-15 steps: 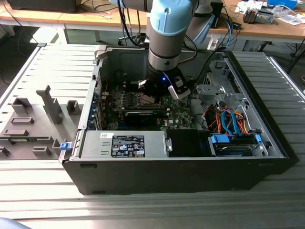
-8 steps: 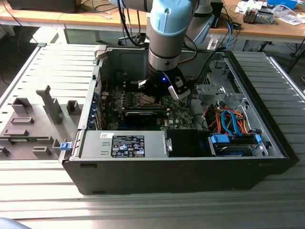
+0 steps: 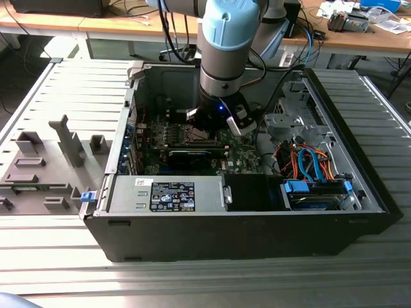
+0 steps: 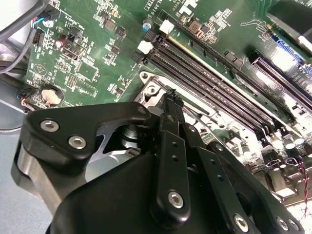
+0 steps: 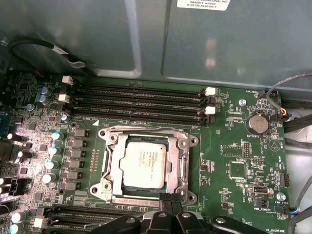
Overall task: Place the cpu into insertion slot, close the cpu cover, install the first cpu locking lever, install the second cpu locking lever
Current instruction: 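Install the second cpu locking lever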
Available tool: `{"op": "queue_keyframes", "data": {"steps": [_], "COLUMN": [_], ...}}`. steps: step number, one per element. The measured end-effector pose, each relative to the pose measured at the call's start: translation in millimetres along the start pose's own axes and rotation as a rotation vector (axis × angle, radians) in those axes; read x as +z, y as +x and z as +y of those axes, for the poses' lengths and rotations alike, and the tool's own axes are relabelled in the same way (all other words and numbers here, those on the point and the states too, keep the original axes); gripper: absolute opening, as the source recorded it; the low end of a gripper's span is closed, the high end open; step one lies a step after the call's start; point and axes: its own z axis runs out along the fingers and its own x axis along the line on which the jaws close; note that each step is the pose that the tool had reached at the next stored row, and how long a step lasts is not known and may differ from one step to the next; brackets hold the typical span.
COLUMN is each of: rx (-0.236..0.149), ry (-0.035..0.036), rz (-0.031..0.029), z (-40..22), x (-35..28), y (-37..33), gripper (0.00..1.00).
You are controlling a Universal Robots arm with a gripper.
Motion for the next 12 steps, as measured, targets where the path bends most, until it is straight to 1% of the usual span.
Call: {"op": "queue_keyframes", "data": {"steps": [7, 8, 9, 12], "rx": [0.000, 0.000, 0.000, 0.000], "ry": [-0.0004, -0.0013, -0.0070, -0.0085], "rz": [0.0000, -0.0002, -0.0006, -0.0006], "z": [-6.6, -8.6, -10.7, -11.0], "x": [-0.7, -0.3, 0.0, 0.6], "y": [0.5, 0.7, 0.9, 2.3], "gripper": [0.11, 0.11, 0.11, 0.11]}}
